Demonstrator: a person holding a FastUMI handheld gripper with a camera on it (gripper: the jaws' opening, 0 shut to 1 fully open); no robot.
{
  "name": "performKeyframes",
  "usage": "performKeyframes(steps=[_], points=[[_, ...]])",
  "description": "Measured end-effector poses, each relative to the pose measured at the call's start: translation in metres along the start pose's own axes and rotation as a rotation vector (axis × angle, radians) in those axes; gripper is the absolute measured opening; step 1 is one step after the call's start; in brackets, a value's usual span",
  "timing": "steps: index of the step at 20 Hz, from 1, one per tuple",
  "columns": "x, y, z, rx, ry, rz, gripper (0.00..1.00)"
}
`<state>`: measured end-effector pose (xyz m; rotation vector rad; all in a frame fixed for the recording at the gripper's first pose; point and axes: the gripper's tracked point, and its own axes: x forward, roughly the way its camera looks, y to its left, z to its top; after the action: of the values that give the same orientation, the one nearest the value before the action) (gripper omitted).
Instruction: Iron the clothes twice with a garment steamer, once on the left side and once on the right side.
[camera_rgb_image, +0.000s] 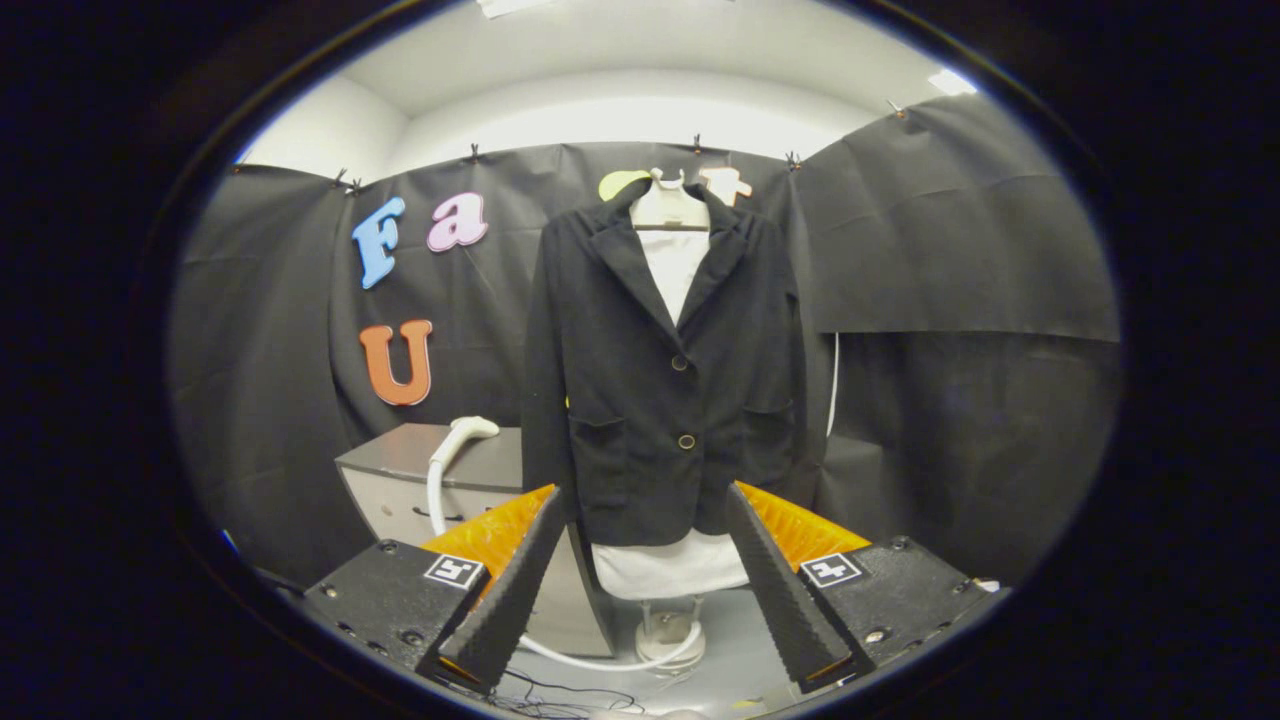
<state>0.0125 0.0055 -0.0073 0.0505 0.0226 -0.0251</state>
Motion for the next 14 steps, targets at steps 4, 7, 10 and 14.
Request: performKeyframes(steps=[4,7,10,14], points=[[0.003,0.008,0.0,-0.003,0.008,0.001,1.0],[0.008,0.014,0.002,-0.008,0.006,0.0,1.0],[0.017,0.022,0.006,-0.013,0.017,-0.005,1.0],[0.044,0.048,0.012,-0.02,0.032,0.025,1.0]])
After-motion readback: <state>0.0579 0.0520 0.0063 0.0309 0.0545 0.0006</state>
